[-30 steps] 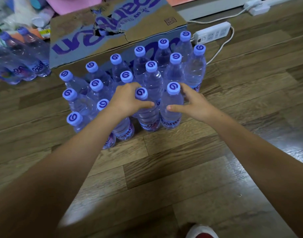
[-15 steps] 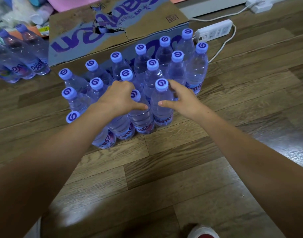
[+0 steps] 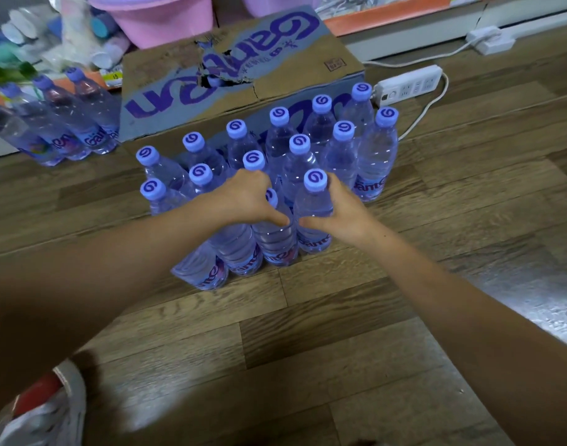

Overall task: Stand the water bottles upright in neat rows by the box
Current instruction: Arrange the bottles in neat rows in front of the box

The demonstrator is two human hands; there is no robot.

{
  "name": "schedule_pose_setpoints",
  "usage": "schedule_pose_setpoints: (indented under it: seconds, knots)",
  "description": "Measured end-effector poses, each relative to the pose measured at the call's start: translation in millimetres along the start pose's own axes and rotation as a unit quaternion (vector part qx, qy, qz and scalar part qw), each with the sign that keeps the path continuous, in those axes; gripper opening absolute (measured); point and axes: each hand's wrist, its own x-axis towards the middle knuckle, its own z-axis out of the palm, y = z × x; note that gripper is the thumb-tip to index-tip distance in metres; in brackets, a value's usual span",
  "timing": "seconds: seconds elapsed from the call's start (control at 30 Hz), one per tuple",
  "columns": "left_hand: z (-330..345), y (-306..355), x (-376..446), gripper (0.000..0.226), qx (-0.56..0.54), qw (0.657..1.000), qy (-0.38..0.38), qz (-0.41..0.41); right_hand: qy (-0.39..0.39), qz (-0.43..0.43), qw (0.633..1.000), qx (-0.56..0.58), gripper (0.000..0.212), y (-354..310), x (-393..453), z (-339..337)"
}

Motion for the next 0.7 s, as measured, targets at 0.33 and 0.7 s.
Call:
schedule_pose_setpoints:
  seconds: [0.33, 0.7]
  knots:
    - [-19, -9, -7, 0.063, 0.022, 0.995, -0.022, 0.090, 0.133, -0.009, 0.990, 0.048, 0.080, -23, -10, -5]
    - [-124, -241, -21, 0.020, -0.087, 0.972, 0.219, -0.013, 0.043, -0.203, 0.970, -0.122, 0.029, -199, 67, 59]
